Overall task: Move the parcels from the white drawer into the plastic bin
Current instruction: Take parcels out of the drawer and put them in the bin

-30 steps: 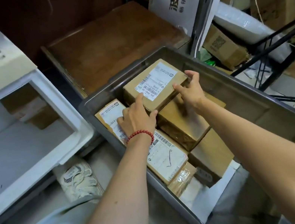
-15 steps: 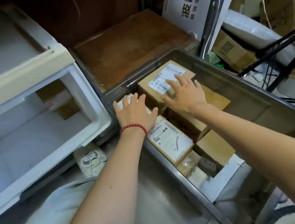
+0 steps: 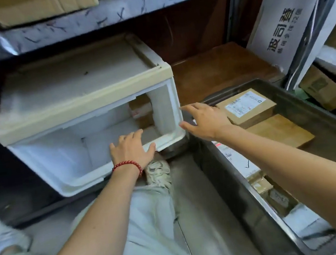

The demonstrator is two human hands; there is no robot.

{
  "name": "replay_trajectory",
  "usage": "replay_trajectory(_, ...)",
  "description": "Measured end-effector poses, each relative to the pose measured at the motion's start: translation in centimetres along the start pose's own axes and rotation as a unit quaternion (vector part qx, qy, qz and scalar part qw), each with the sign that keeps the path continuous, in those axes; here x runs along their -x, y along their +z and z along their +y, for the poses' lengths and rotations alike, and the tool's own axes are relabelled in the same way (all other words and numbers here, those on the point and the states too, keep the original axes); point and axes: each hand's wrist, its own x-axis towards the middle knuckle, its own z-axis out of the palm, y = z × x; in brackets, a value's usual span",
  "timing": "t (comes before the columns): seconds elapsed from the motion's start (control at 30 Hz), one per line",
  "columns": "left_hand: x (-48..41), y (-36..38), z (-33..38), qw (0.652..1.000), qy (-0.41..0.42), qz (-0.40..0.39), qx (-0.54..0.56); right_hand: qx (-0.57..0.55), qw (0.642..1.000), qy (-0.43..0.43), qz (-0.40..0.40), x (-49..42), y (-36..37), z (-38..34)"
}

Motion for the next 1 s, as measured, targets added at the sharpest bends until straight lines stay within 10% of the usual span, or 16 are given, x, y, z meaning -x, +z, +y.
replay_trajectory(0.4, 3.9, -2.3, -11.6, 0.995, -0.101, -0.014, -0.017, -0.014, 0.998, -0.027, -0.059, -1.3, 2.2, -7.8)
replay_trajectory(1.0, -8.7, 5.8, -10.5, 1.000, -0.008, 0.012, 0.011, 0.169, 0.985, -0.030, -0.001, -13.4, 11.8, -7.5)
